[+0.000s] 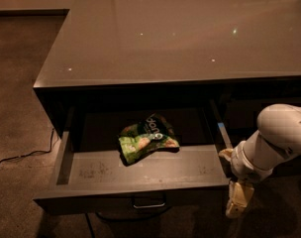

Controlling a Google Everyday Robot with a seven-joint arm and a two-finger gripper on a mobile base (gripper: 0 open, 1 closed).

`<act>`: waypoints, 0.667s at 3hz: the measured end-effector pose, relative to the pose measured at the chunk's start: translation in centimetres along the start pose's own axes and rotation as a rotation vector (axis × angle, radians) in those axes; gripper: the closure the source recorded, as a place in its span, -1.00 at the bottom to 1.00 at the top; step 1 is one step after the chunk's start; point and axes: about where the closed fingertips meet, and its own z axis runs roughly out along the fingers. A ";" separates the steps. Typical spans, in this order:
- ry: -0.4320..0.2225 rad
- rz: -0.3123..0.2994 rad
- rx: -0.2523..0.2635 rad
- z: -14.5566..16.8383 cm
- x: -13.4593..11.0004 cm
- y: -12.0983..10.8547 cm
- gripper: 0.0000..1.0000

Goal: Open top drawer

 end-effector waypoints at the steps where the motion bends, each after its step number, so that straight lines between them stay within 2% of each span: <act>1: -0.051 -0.020 0.082 -3.6 -1.5 -1.5 -1.00; 2: -0.147 -0.040 0.098 -6.0 -2.6 -3.6 -1.00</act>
Offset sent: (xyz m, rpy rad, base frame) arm 0.0750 -0.0042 0.0961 0.2579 -0.1845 0.0187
